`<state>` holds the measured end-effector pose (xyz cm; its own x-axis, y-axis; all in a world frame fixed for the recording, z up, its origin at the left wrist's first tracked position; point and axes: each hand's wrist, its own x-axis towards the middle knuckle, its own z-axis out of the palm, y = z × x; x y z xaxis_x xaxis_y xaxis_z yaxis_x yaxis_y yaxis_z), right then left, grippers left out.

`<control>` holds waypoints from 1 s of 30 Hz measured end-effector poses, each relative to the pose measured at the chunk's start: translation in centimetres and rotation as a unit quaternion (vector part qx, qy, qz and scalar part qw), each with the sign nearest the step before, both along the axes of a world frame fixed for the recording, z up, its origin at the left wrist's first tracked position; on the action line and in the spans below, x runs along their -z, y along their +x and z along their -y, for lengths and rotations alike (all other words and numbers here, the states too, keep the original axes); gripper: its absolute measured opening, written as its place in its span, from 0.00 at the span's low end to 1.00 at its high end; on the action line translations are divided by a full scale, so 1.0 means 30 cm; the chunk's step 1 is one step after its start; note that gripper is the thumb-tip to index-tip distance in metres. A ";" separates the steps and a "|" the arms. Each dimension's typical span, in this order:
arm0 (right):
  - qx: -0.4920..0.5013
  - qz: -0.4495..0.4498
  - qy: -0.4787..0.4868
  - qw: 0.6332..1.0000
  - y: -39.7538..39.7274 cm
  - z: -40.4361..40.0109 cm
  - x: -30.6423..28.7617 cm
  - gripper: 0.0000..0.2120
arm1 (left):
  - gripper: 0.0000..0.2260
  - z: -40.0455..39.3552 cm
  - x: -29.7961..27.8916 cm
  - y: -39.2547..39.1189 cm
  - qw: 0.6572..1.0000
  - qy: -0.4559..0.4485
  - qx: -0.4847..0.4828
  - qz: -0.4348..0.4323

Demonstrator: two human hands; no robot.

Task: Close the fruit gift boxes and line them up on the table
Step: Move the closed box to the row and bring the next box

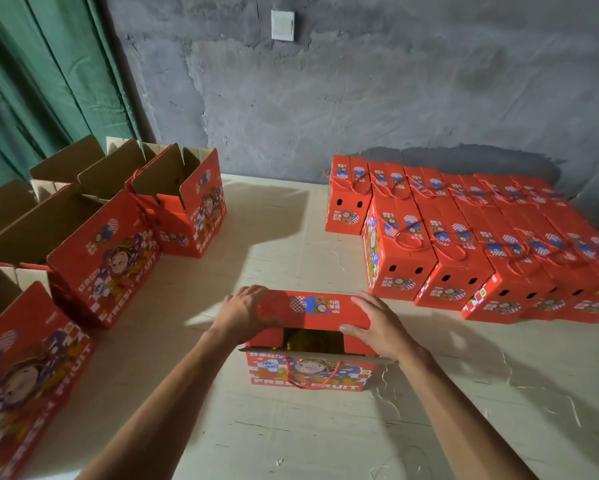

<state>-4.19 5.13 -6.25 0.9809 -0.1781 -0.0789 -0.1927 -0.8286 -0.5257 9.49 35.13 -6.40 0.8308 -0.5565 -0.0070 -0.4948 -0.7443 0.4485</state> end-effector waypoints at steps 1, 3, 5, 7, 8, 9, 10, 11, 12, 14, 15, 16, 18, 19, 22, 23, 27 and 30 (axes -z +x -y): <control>-0.007 0.001 -0.018 1.000 0.003 0.006 -0.003 0.40 | 0.33 -0.004 -0.005 0.011 1.000 0.004 0.019 0.002; -0.019 0.000 -0.052 0.998 0.010 0.017 -0.012 0.41 | 0.33 -0.010 -0.005 0.037 0.998 -0.020 0.054 -0.018; -0.033 -0.003 -0.087 0.996 0.017 0.023 -0.020 0.41 | 0.33 -0.009 -0.002 0.054 0.996 -0.028 0.071 -0.040; -0.047 -0.011 -0.118 0.992 0.024 0.030 -0.017 0.41 | 0.37 -0.004 0.002 0.068 0.995 -0.007 0.070 -0.068; -0.052 -0.016 -0.124 0.991 0.028 0.036 -0.013 0.41 | 0.39 0.000 0.002 0.075 0.994 0.012 0.071 -0.080; -0.058 -0.019 -0.126 0.990 0.032 0.042 -0.010 0.42 | 0.41 0.003 0.003 0.081 0.993 0.030 0.075 -0.083; -0.065 -0.024 -0.131 0.989 0.037 0.048 -0.005 0.42 | 0.41 0.007 0.003 0.084 0.993 0.043 0.079 -0.080; -0.074 -0.030 -0.142 0.987 0.042 0.052 0.001 0.42 | 0.41 0.008 0.003 0.087 0.992 0.053 0.083 -0.073; -0.086 -0.036 -0.159 0.983 0.048 0.053 0.004 0.43 | 0.42 0.006 0.004 0.088 0.992 0.062 0.087 -0.066; -0.111 -0.032 -0.209 0.971 0.062 0.047 -0.001 0.45 | 0.41 0.000 0.010 0.087 0.992 0.064 0.096 -0.051; -0.123 -0.015 -0.236 0.964 0.067 0.045 -0.002 0.47 | 0.40 -0.001 0.017 0.085 0.992 0.061 0.101 -0.042; -0.133 0.018 -0.266 0.954 0.070 0.044 0.002 0.47 | 0.39 -0.002 0.020 0.079 0.992 0.059 0.106 -0.033; -0.145 0.075 -0.333 0.929 0.071 0.037 0.017 0.42 | 0.36 0.006 0.024 0.072 0.992 0.061 0.113 -0.017; -0.139 0.104 -0.363 0.916 0.074 0.035 0.029 0.39 | 0.34 0.009 0.021 0.072 0.992 0.058 0.111 -0.015; -0.137 0.148 -0.399 0.895 0.083 0.033 0.050 0.34 | 0.31 0.004 -0.002 0.064 0.985 0.066 0.157 0.027; -0.141 0.159 -0.401 0.891 0.085 0.034 0.051 0.33 | 0.28 0.000 0.002 0.063 0.977 0.067 0.191 0.064; -0.150 0.169 -0.391 0.892 0.081 0.036 0.038 0.30 | 0.23 0.004 0.009 0.067 0.977 0.041 0.203 0.051; -0.160 0.121 -0.347 0.916 0.090 0.036 0.030 0.30 | 0.31 0.019 0.027 0.087 0.979 0.083 0.185 0.031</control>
<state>-1.50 4.06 -7.16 0.9653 0.1967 0.1717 0.1708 -0.9731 0.1546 12.11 34.55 -7.21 0.5747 -0.8146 -0.0787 -0.7667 -0.5695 0.2962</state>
